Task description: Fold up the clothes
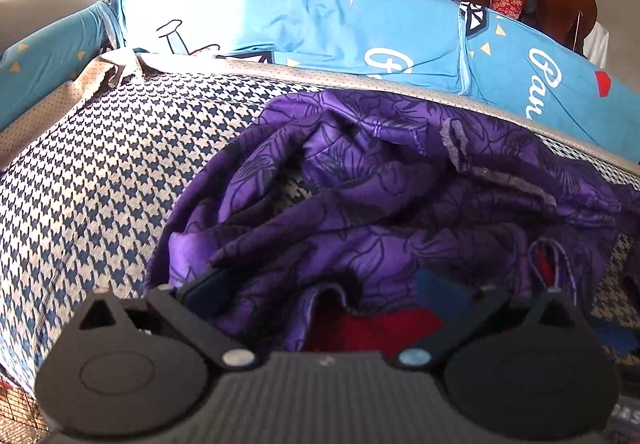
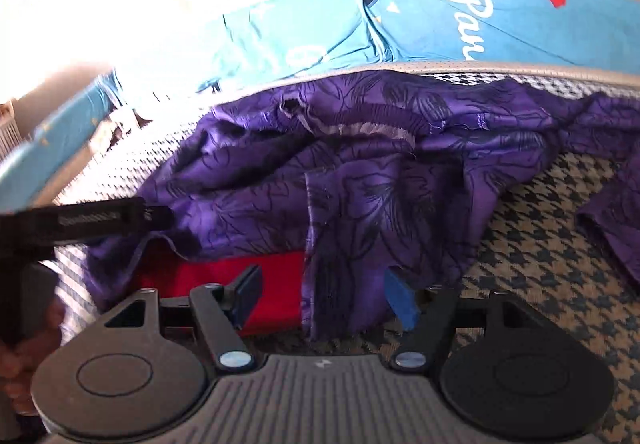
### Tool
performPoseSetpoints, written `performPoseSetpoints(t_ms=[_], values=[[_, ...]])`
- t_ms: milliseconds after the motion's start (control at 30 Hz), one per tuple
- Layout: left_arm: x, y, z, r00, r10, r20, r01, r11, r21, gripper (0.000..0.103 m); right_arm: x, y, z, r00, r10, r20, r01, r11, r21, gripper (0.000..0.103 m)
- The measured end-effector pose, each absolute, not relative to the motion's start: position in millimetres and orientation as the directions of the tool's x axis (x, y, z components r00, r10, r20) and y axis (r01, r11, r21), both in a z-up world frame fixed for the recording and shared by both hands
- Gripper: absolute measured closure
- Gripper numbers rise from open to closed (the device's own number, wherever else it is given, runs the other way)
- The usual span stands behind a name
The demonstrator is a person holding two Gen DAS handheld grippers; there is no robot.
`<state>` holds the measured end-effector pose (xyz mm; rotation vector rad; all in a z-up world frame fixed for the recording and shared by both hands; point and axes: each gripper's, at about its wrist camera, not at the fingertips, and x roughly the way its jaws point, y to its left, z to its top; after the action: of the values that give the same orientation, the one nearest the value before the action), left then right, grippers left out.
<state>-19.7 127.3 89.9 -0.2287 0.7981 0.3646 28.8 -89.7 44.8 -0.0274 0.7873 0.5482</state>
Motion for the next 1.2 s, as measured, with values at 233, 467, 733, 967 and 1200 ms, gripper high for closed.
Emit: performPoseSetpoints(t_ms=[233,467,733,967,1200], values=[[-27.2,120.0,81.4,0.624,0.258,-0.737,-0.399,0.917,-0.016,0.000,39.1,-102.6,42.2,0.632,0.358,-0.687,-0.383,0.915,0.125,0.089],[-34.8,114.2,72.7,0.606,0.281,-0.744,-0.394,0.919,0.026,0.000,37.7,-171.2,74.4,0.773,0.243,-0.586,-0.153,0.968,0.200,0.093],[-41.6,114.2,66.0,0.586,0.312,-0.748,-0.402,0.913,0.065,0.000,20.5,-225.9,96.0,0.848,0.145,-0.509,-0.015,0.968,0.252,0.093],[-47.3,124.5,70.2,0.584,0.344,-0.735,-0.461,0.886,0.048,0.000,7.4,-242.2,108.0,0.895,0.076,-0.440,0.031,0.972,0.231,0.094],[-54.2,143.8,78.9,0.621,0.301,-0.724,-0.493,0.868,-0.062,0.000,17.6,-238.4,100.1,0.861,0.039,-0.508,0.077,0.976,0.205,0.094]])
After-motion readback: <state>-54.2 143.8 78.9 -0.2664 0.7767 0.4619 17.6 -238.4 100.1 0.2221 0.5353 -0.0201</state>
